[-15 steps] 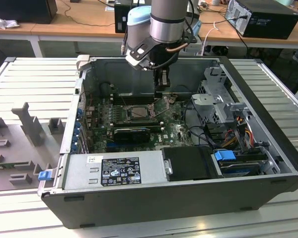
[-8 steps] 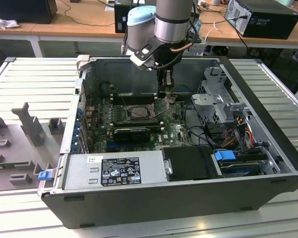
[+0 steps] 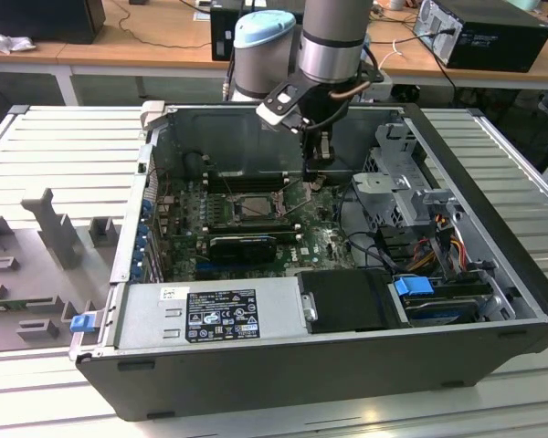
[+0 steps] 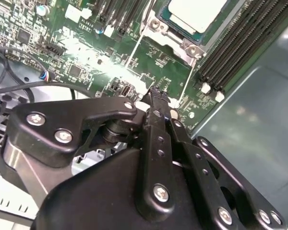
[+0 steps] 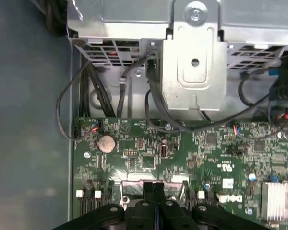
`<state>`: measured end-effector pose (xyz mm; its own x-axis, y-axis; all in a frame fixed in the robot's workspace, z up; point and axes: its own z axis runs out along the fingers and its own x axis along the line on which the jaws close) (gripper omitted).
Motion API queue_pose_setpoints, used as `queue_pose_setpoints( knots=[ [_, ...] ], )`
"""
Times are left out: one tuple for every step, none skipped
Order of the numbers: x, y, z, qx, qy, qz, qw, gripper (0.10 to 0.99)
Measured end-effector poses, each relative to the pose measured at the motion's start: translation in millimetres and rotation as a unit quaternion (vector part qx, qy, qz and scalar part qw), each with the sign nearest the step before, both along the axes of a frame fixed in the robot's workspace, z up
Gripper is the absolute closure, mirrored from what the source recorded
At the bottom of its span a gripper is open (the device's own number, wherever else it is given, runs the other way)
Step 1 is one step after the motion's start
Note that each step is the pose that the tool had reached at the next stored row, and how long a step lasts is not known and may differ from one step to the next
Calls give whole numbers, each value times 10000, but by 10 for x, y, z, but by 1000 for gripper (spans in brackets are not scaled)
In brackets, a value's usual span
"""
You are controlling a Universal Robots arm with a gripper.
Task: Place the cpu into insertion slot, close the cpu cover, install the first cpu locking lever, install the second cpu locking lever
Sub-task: 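Close the cpu cover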
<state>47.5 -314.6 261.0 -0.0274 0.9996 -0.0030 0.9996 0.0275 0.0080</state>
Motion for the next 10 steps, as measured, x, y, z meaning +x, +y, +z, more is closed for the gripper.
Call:
queue_pose_setpoints(
  knots=[
    [12, 0, -16, -1, 0, 18, 10000, 980],
    [37, 0, -35, 0, 0, 30, 10000, 980],
    [80, 0, -43, -1, 0, 32, 10000, 980],
    [107, 0, -45, -1, 1, 31, 10000, 980],
    [138, 0, -48, -1, 0, 32, 10000, 980],
    [178, 0, -53, 0, 0, 33, 10000, 980],
    [202, 1, -58, 1, 1, 33, 10000, 980],
    [246, 1, -72, 1, 3, 34, 10000, 980],
    [253, 0, -88, 0, 4, 35, 10000, 980],
    [255, 0, -107, 0, 6, 34, 10000, 980]
  ],
)
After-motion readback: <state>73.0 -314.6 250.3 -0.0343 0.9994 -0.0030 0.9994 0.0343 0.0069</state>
